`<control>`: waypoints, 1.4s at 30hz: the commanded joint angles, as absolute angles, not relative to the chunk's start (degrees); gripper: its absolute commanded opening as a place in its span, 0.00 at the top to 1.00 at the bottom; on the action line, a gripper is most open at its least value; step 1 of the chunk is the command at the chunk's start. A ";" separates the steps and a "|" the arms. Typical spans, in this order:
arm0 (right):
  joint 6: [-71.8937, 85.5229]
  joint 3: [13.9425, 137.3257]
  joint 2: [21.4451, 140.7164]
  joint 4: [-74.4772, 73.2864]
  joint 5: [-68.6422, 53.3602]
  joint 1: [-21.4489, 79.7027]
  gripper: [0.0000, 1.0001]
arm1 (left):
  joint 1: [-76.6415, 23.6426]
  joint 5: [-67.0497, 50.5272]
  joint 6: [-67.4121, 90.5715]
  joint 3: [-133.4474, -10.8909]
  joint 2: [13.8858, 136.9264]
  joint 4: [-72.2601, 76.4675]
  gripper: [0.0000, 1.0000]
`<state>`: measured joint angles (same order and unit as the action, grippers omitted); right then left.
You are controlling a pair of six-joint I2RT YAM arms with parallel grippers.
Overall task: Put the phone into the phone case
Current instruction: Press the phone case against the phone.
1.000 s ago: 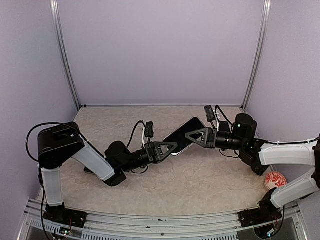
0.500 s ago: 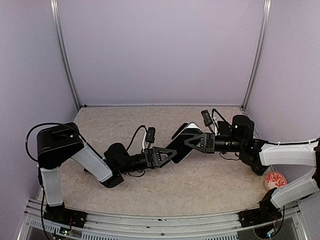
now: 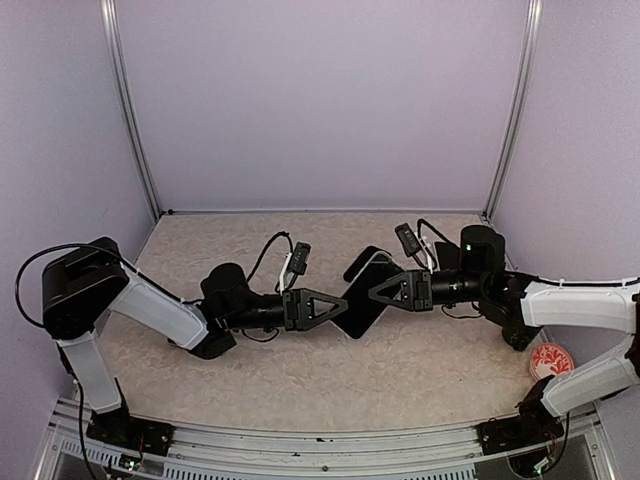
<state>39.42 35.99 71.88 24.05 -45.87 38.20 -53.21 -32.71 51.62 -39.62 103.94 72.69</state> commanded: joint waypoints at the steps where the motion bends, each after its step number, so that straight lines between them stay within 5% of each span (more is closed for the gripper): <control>1: 39.41 38.25 73.64 25.67 -52.35 37.96 1.00 | -53.52 -37.33 45.58 -42.57 102.65 64.56 0.42; 14: 40.21 39.19 77.81 24.92 -56.36 37.97 1.00 | -54.54 -41.99 44.53 -45.64 105.26 62.34 0.51; 24: 39.65 39.64 79.54 23.53 -56.40 38.06 1.00 | -55.36 -42.31 42.04 -47.22 106.02 57.90 0.91; 30: 39.21 39.81 79.38 22.95 -55.93 38.03 1.00 | -55.45 -39.92 40.95 -46.91 105.25 56.91 1.00; 37: 38.55 39.73 77.53 21.71 -51.95 37.98 0.60 | -55.44 -36.63 42.19 -46.15 104.79 59.66 1.00; 42: 38.69 38.57 74.93 22.18 -48.57 38.02 0.42 | -55.41 -33.09 44.16 -44.96 104.42 64.41 1.00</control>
